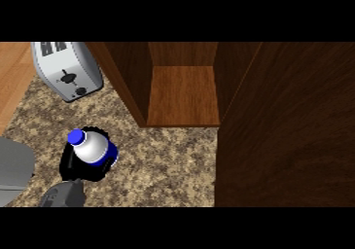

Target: Pick up the bottled water, place it into the cabinet and close the cabinet

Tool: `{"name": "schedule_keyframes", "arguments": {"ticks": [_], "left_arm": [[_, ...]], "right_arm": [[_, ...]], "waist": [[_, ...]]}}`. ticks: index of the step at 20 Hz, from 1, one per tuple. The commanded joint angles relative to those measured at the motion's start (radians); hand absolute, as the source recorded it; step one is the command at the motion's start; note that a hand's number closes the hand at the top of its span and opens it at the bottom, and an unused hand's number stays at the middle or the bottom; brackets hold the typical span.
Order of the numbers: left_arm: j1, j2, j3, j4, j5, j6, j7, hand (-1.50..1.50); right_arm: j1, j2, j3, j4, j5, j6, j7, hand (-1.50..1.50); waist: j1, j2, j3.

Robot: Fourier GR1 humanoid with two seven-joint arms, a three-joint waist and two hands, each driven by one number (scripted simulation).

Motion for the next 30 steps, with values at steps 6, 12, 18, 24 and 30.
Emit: {"name": "schedule_keyframes", "arguments": {"ticks": [6, 12, 18, 24, 30], "left_arm": [[-0.024, -0.141, -0.122, -0.272, -0.062, 0.223, 0.207, 1.50], [-0.090, -0.143, -0.258, -0.334, -0.052, 0.424, 0.267, 1.50], [-0.242, -0.144, -0.349, -0.251, -0.054, 0.618, 0.288, 1.50], [-0.391, -0.144, -0.321, -0.100, -0.096, 0.742, 0.376, 1.50], [-0.537, -0.144, -0.365, 0.057, -0.037, 0.809, 0.394, 1.50]], "right_arm": [[0.077, 0.020, -0.034, -0.163, -0.123, 0.009, 0.035, -1.50], [0.110, 0.041, -0.017, -0.207, -0.119, -0.005, 0.049, -1.50], [0.046, -0.019, -0.039, -0.191, -0.158, -0.038, 0.076, -1.50], [0.071, -0.037, -0.075, -0.171, -0.242, -0.020, 0.063, -1.50], [0.036, -0.007, -0.041, -0.092, -0.183, 0.028, 0.035, -1.50]], "waist": [[-0.003, -0.001, 0.000], [-0.014, 0.001, -0.001], [-0.016, 0.005, -0.002], [-0.031, 0.006, -0.002], [-0.032, 0.007, -0.001]]}}
